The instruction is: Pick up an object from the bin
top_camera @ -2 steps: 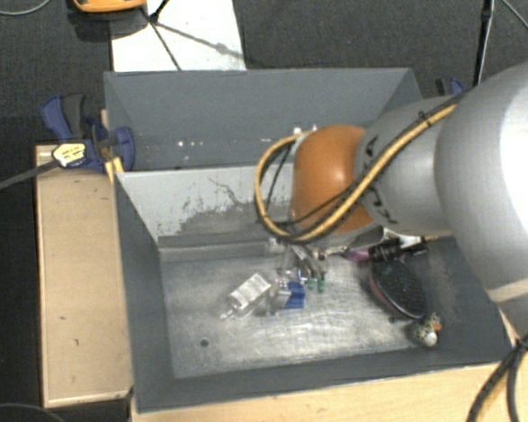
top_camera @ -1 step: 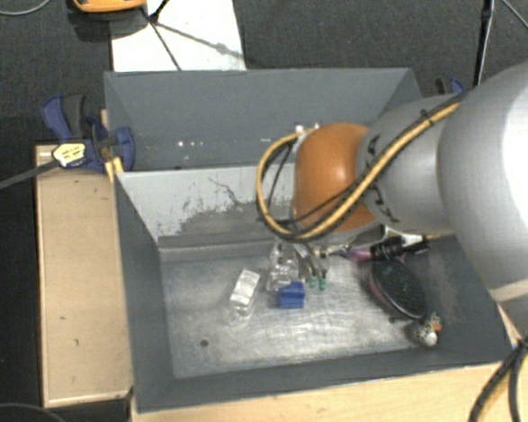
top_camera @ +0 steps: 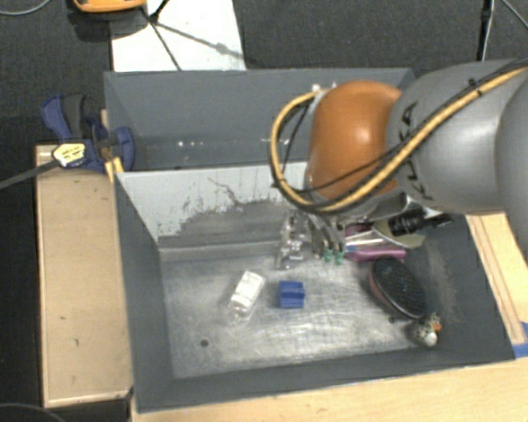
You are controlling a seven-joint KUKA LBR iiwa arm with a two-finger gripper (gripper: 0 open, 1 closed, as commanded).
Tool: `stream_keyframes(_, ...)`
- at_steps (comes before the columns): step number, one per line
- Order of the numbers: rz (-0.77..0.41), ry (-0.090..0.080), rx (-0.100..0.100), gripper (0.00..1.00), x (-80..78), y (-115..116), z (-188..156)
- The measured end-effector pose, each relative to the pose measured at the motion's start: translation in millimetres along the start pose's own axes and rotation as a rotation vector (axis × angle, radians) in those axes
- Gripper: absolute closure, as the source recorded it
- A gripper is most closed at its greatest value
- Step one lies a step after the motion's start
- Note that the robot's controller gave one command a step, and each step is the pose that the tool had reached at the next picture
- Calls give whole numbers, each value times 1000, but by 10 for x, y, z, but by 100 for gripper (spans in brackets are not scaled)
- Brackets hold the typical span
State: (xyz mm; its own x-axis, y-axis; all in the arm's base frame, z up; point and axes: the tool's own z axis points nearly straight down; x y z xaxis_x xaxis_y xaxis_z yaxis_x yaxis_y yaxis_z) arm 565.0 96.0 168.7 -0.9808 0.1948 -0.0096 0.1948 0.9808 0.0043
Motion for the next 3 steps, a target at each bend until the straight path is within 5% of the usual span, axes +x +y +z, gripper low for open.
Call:
stream_keyframes(1,260,3,2,100,499,-26,-801)
stream_keyframes(2,258,6,4,0,502,-32,-781)
stream_keyframes(3,68,14,7,0,476,-151,745)
